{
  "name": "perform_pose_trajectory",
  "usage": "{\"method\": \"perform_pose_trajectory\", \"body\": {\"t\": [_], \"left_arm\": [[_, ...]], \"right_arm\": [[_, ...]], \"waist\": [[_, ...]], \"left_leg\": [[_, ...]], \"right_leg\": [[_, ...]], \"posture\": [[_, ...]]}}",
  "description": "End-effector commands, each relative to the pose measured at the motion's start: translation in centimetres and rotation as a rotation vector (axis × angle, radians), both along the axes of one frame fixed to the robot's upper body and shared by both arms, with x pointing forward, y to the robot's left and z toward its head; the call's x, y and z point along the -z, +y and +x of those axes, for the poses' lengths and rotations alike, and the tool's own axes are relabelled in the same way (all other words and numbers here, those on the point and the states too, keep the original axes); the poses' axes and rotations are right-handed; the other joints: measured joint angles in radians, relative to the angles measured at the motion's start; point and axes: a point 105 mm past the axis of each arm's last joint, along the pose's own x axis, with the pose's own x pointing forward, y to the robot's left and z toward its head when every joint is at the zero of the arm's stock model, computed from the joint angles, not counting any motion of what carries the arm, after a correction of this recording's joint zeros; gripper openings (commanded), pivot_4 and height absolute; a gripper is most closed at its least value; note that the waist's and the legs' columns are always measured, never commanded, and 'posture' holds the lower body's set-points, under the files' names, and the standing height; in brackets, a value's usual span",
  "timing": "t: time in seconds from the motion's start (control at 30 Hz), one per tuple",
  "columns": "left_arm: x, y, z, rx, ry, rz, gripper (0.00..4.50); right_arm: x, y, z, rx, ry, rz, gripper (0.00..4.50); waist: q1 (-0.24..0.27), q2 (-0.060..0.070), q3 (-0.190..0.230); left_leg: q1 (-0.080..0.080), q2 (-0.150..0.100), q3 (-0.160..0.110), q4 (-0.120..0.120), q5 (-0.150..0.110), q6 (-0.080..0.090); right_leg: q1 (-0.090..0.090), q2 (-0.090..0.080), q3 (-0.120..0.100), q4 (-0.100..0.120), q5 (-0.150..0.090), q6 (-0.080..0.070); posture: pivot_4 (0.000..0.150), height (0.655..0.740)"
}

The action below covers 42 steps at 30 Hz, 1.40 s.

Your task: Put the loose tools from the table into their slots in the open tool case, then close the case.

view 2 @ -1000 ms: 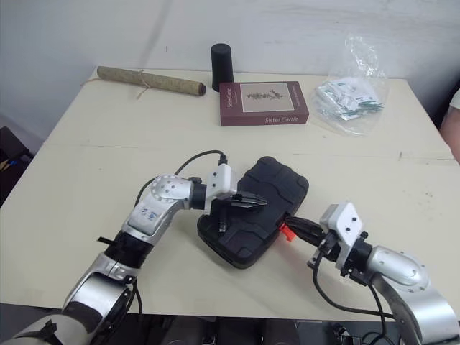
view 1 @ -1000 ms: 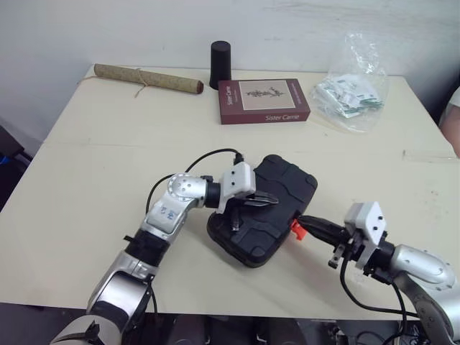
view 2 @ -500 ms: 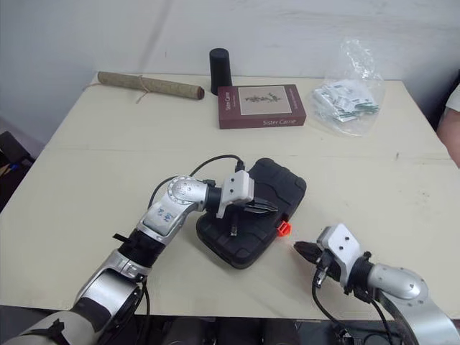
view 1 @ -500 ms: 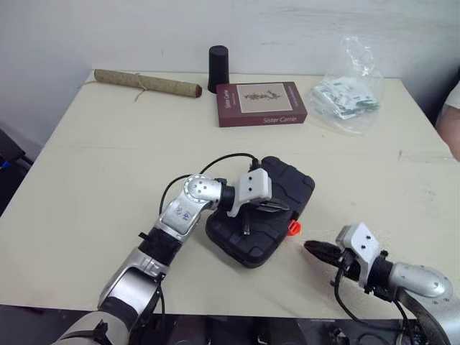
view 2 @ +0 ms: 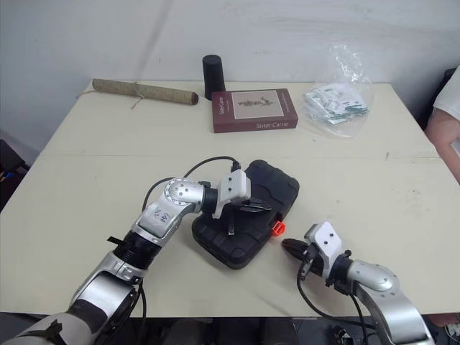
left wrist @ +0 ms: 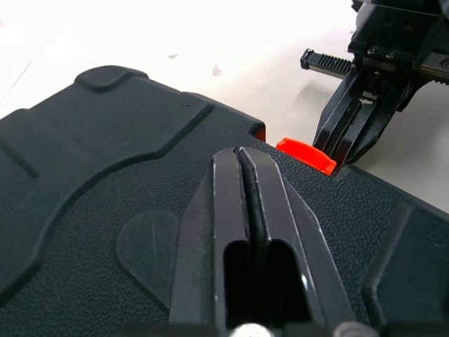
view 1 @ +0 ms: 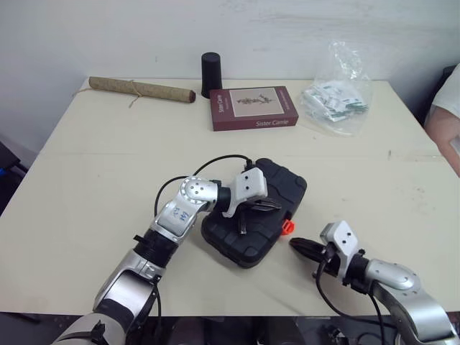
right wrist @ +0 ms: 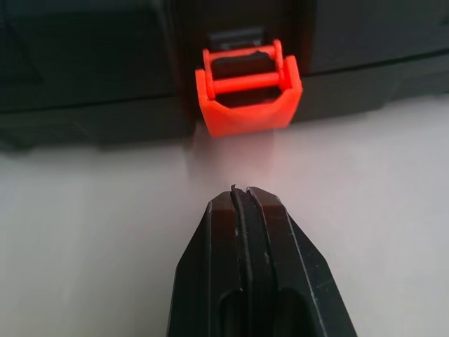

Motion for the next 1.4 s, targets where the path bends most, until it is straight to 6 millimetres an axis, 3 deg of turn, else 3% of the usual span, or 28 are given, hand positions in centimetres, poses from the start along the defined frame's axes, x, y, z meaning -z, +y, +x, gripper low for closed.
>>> {"method": "perform_pose_trajectory", "body": {"t": [0.03, 0.27, 0.47, 0.63, 1.1, 1.2, 1.23, 1.3, 1.33, 1.4], "left_arm": [[5.3, 2.7, 0.5, -0.132, 0.165, 0.141, 0.03], [7.2, 3.6, -0.3, -0.127, 0.210, 0.218, 0.03], [7.5, 3.6, -0.4, -0.129, 0.219, 0.223, 0.03], [7.4, 3.4, -0.6, -0.119, 0.221, 0.223, 0.03], [7.0, 4.0, -1.2, -0.096, 0.203, 0.201, 0.03], [5.4, 3.6, -0.9, -0.074, 0.117, 0.102, 0.03], [4.1, 3.3, -0.8, -0.060, 0.082, 0.022, 0.03], [-0.5, 2.9, -1.6, 0.040, 0.004, -0.235, 0.03], [-2.3, 3.7, -1.7, 0.062, -0.075, -0.275, 0.26], [-3.9, 5.4, -2.1, 0.100, -0.198, -0.238, 0.90]], "right_arm": [[-0.9, 0.8, 1.0, -0.018, -0.068, 0.028, 0.00], [-2.7, 1.9, 2.1, -0.059, -0.149, 0.110, 0.00], [-5.7, 3.0, 1.5, -0.128, -0.213, 0.196, 0.00], [-7.0, 3.2, 1.0, -0.168, -0.198, 0.180, 0.00], [-7.5, 2.8, 0.7, -0.208, -0.124, 0.100, 0.00], [-7.9, 2.2, 1.2, -0.192, -0.142, 0.087, 0.00], [-8.3, 1.9, 1.2, -0.194, -0.163, 0.077, 0.00], [-9.1, 0.6, 1.4, -0.151, -0.149, 0.089, 0.00], [-9.4, -0.1, 0.9, -0.167, -0.119, 0.069, 0.32], [-9.9, -1.4, -0.3, -0.206, -0.075, 0.003, 0.99]], "waist": [[0.000, 0.000, 0.000], [-0.010, 0.001, -0.001], [-0.019, 0.001, -0.001], [-0.018, 0.002, 0.000], [-0.018, 0.002, -0.001], [-0.018, 0.002, -0.001], [-0.019, 0.002, -0.001], [-0.019, 0.005, 0.002], [-0.018, 0.005, 0.005], [-0.011, 0.006, 0.016]], "left_leg": [[0.002, 0.000, -0.001, 0.000, 0.000, -0.001], [0.007, 0.002, -0.001, -0.002, -0.003, -0.003], [0.007, 0.002, -0.002, -0.003, -0.003, -0.003], [0.007, 0.002, -0.003, -0.003, -0.004, -0.002], [0.011, 0.002, -0.003, -0.014, -0.004, -0.002], [0.010, 0.002, -0.003, -0.015, -0.004, -0.002], [0.010, 0.002, -0.003, -0.015, -0.004, -0.002], [0.009, 0.002, -0.003, -0.015, -0.004, -0.002], [0.008, 0.002, -0.003, -0.015, -0.003, -0.003], [0.005, 0.002, -0.004, -0.014, 0.000, -0.006]], "right_leg": [[0.002, 0.000, 0.000, 0.000, 0.000, 0.000], [0.006, 0.000, 0.000, -0.001, -0.002, -0.003], [0.006, 0.000, -0.001, -0.001, -0.002, -0.003], [0.006, -0.001, -0.001, -0.001, -0.002, -0.003], [0.006, 0.001, -0.001, -0.004, -0.003, -0.005], [0.006, 0.000, -0.002, -0.005, -0.003, -0.005], [0.006, 0.000, -0.002, -0.006, -0.003, -0.005], [0.006, 0.000, -0.002, -0.006, -0.003, -0.005], [0.004, 0.000, -0.002, -0.006, -0.003, -0.005], [0.002, 0.000, -0.004, -0.006, -0.003, -0.005]], "posture": [[0.150, 0.7400], [0.150, 0.7400], [0.150, 0.7400], [0.150, 0.7400], [0.150, 0.7400], [0.150, 0.7400], [0.150, 0.7400], [0.150, 0.7400], [0.150, 0.7400], [0.150, 0.7400]]}}
